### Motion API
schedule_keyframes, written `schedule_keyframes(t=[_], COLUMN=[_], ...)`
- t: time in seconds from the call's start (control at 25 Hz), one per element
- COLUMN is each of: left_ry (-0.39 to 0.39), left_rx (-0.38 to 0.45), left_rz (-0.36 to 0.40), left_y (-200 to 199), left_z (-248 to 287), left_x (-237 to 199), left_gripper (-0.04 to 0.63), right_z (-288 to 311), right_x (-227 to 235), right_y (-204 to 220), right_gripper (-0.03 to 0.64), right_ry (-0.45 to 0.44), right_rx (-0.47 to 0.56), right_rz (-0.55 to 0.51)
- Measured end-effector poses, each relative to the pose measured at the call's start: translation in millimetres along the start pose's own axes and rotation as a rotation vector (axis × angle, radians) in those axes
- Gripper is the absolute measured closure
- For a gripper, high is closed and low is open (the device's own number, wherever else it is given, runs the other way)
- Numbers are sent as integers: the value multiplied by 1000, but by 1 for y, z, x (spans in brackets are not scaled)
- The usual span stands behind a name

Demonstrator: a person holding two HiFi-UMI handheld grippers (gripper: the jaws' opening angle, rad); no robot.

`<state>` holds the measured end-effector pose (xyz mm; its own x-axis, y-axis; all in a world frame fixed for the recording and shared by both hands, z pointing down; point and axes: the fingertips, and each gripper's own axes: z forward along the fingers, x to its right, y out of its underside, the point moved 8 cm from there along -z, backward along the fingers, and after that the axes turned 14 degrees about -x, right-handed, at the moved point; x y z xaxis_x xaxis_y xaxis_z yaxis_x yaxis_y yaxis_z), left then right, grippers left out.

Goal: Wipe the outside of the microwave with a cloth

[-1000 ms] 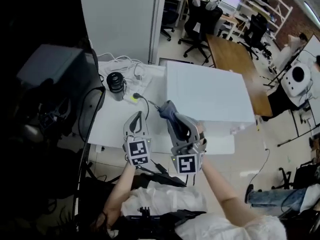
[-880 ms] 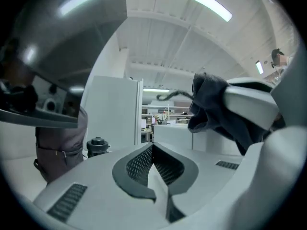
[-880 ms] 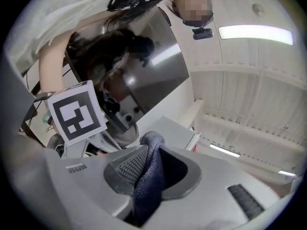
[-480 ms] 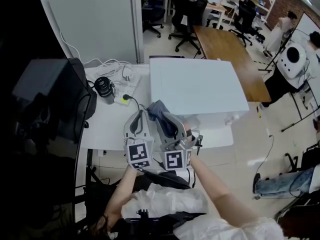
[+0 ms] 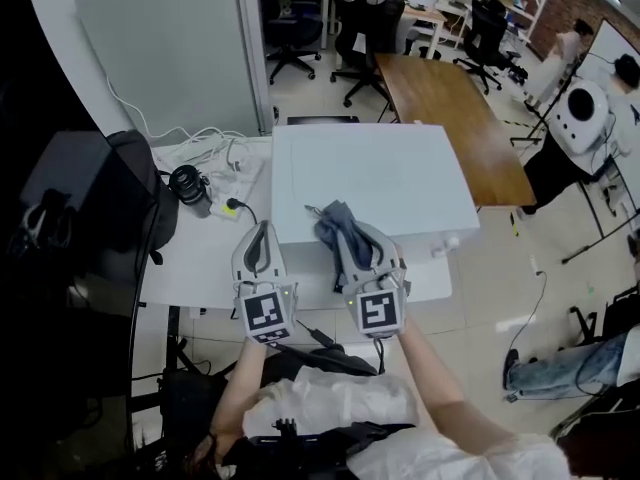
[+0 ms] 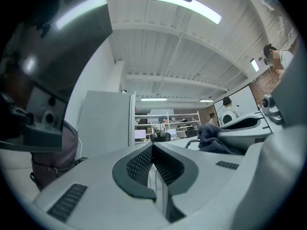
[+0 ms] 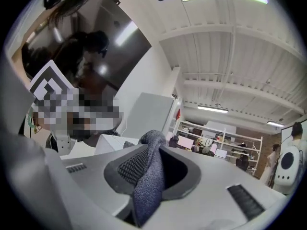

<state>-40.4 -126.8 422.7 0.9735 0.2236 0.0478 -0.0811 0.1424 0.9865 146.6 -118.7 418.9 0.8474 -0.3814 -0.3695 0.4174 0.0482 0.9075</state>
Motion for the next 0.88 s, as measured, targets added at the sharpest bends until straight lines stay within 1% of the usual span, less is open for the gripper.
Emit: schedule_keyframes(t=[0.08,0.2,0.32,0.36,0.52,0.6,0.68,0.8,0.88], left_ry=[10,17,21,23,0,-16,-31,-48,-61], left_rx=[13,37,54,56,44,43,42,37,39], left_rz=[34,9,-22,-17,53,61,70,70,49], left_y=[-4,-14,-22,-23,-18,-18,-19,-20,-18], left_z=[3,5,8,10,14,14,14,14,14], left_x=[8,23,34,36,39,39,40,41,41], left_gripper=[594,594,594,594,594,594,594,594,594], right_z=[-11,-27,-46,-53,-77,-83,-85,-86,-85], right_x=[25,64,109,125,176,192,202,203,197], right_y=[11,31,52,59,85,92,95,90,77], right_gripper=[514,514,514,514,515,514,514,515,517], right_ry=[34,107,206,238,336,354,354,330,298], right_rx=[-24,-70,-126,-145,-207,-225,-230,-221,-201], right_rz=[29,89,122,132,146,149,162,202,237])
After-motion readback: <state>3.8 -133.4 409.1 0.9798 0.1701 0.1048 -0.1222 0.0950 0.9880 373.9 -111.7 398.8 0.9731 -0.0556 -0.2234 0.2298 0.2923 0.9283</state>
